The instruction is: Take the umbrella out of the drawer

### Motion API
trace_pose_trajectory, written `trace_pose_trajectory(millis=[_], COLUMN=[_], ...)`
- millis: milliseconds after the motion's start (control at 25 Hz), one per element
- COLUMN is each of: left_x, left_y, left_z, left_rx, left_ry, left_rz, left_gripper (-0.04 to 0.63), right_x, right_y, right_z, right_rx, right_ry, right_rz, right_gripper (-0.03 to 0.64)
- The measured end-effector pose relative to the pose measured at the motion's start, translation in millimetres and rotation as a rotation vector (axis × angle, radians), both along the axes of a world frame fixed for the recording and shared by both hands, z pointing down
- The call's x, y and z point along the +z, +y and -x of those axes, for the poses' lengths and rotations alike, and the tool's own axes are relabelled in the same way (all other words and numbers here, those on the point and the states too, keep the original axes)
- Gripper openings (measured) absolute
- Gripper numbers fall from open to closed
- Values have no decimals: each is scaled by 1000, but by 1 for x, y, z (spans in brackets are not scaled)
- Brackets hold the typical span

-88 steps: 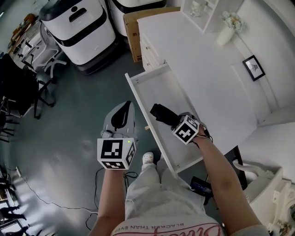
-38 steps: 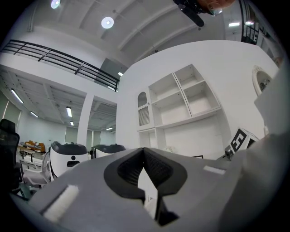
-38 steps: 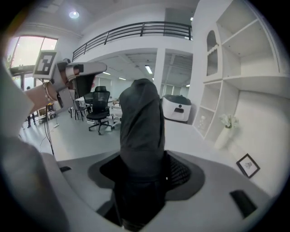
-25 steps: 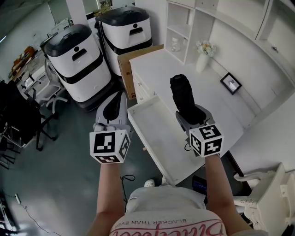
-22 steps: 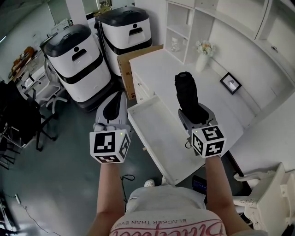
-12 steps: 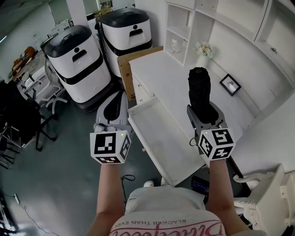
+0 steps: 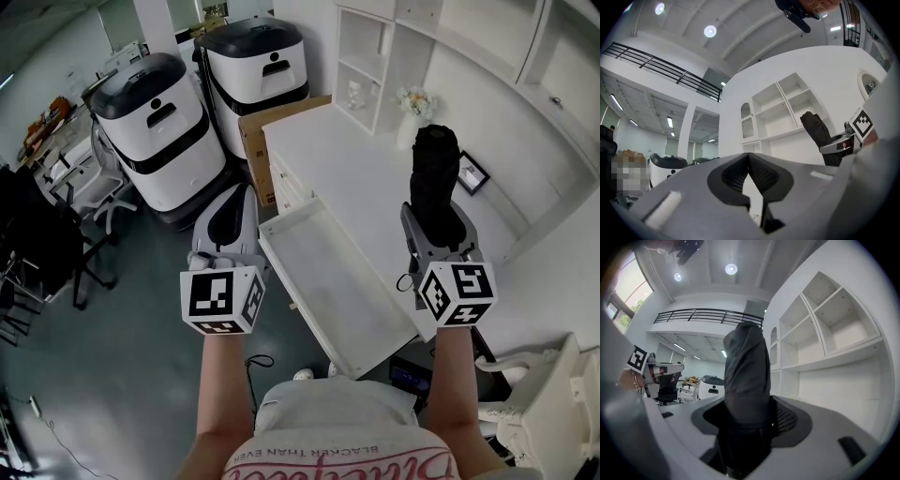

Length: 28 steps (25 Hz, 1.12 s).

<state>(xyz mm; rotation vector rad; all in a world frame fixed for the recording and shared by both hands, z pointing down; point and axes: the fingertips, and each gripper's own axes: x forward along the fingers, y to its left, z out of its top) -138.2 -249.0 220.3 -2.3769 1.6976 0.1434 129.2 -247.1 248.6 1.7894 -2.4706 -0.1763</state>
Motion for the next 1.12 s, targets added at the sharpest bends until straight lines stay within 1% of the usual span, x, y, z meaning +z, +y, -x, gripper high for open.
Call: trace_pose_trajectory(millis=[200,720,1120], left_x=[-3,-8,-11], left_y=[-1,-5,-5], left_z=[1,1,-4], left_rx=[0,9,16], left_ry=[-5,-2,-9], left_rz=[-8,-20,-31], left_gripper=[8,8,8], right_x=[-4,-20,-26], right_y=[0,4,6], right_z=[-1,12,9], right_rx=[25,4,-4], right_ry=[4,17,14], right_rz=[-15,-52,-64], right_gripper=[271,270,271])
